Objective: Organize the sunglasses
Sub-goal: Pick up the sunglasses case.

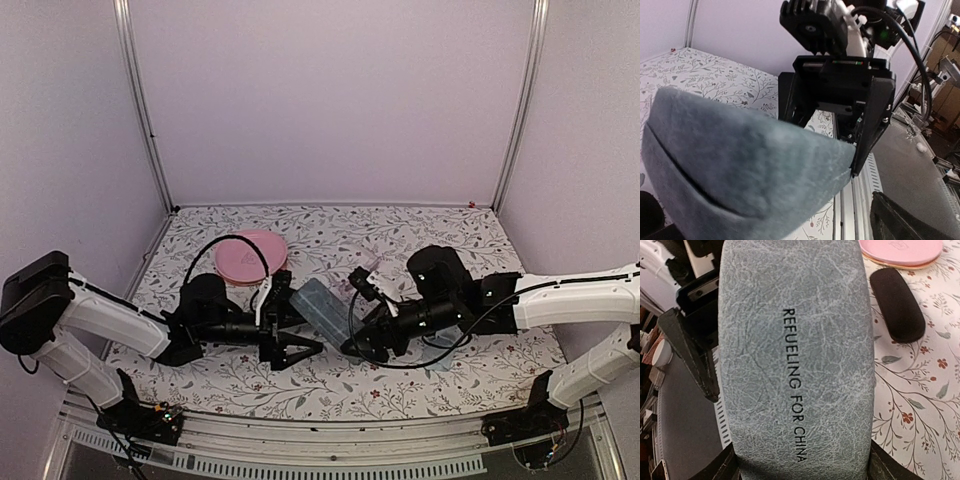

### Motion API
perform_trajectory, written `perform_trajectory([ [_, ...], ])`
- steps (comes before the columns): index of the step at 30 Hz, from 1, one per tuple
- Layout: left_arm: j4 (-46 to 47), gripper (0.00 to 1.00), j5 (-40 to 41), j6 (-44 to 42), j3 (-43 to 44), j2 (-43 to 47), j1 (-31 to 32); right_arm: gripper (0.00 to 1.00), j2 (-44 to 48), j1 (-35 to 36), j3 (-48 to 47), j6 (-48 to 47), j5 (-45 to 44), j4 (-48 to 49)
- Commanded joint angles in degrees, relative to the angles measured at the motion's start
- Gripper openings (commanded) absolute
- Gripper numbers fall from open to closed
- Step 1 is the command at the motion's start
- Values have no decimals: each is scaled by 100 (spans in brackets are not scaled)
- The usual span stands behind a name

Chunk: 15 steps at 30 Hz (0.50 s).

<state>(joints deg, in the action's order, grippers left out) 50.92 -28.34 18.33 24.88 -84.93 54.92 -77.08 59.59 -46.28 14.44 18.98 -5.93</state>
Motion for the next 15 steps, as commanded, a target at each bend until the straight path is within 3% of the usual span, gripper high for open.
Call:
perform_trajectory([
  [1, 700, 99, -462, 48, -54, 120, -241, 57, 148, -27, 9, -459, 876, 811],
  [15, 1107, 93, -1182, 253, 13, 73, -358, 56, -217, -97, -41, -609, 1812, 1121],
])
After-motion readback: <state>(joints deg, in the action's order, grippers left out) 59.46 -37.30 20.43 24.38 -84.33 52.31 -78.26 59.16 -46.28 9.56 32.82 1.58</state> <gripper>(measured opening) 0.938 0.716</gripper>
